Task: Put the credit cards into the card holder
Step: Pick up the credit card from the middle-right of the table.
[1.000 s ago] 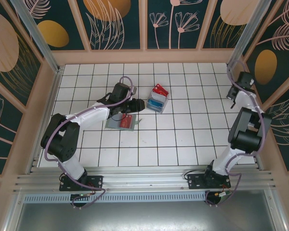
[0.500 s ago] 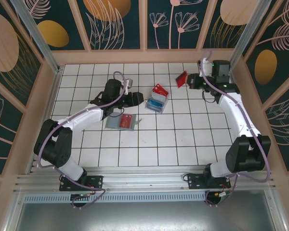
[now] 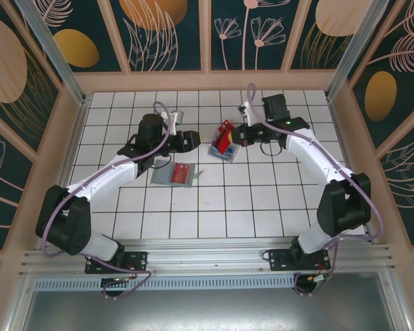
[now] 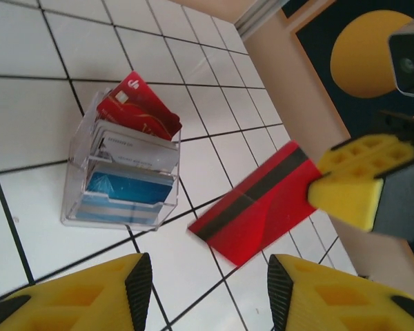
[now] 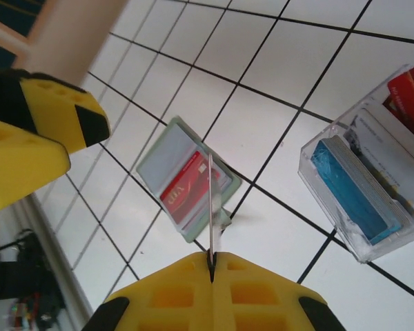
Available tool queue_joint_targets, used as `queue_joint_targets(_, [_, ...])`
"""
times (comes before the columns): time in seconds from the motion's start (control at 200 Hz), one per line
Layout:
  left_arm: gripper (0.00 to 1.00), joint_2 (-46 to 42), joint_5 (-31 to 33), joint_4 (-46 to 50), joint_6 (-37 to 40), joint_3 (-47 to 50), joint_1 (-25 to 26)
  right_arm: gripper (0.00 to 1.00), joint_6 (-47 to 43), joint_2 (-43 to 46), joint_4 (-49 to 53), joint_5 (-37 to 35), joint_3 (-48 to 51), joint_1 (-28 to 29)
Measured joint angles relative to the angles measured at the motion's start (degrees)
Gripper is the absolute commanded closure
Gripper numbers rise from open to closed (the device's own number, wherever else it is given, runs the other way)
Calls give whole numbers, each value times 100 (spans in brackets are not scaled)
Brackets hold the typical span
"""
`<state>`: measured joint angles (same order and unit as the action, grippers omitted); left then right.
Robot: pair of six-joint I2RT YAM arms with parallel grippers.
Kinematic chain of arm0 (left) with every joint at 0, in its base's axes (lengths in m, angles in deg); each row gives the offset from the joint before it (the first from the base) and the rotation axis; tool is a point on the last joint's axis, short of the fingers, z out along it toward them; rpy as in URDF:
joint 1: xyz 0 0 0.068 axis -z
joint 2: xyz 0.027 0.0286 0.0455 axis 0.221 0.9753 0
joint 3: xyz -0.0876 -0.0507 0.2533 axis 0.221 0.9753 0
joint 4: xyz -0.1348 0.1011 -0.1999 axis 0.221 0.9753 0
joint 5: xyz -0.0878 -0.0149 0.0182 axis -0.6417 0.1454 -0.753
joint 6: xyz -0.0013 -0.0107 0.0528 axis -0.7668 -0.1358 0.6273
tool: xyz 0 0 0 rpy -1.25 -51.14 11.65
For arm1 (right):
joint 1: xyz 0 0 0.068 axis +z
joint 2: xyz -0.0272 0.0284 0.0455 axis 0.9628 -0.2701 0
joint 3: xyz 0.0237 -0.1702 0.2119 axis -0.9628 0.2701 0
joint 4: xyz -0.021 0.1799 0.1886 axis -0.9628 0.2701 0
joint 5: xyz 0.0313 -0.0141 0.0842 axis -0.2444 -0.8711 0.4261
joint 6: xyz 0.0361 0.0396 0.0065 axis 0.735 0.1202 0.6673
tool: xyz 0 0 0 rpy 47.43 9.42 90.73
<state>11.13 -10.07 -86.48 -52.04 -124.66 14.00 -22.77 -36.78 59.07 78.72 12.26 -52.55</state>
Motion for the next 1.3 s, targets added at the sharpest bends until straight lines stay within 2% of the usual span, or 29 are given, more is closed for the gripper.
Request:
queue_joint_targets(0.2, [48, 35, -249, -31, -914, 308, -317, 100, -219, 0, -203, -1163, 149, 846])
queue_joint_targets(0.285, [48, 59, -404, -59, -1335, 374, -363, 100, -407, 0, -470, -2142, 323, 1259])
queue_joint_targets(0.385, [47, 72, -654, -208, -1829, 378, -361, 100, -737, 0, -903, -3344, 673, 2072])
queue_joint_targets(0.485, [46, 70, -778, -376, -2234, 378, -356, 100, -1005, -4, -1314, -4153, 979, 2721])
queue_joint_targets(0.656, [45, 59, -763, -212, -2562, 326, -391, 100, -1480, -37, -1923, -5281, 1150, 3165])
queue_joint_targets(0.896, [44, 57, -752, 98, -2645, 208, -402, 100, -1862, -33, -2426, -5834, 1335, 3287])
queue_joint_targets(1.156, [44, 98, -833, 136, -2691, 208, -378, 100, -2041, 116, -2793, -5751, 1355, 3495])
queue_joint_targets(1.296, [51, 190, -846, 138, -2704, 208, -378, 100, -2166, 291, -3018, -5775, 1379, 3628])
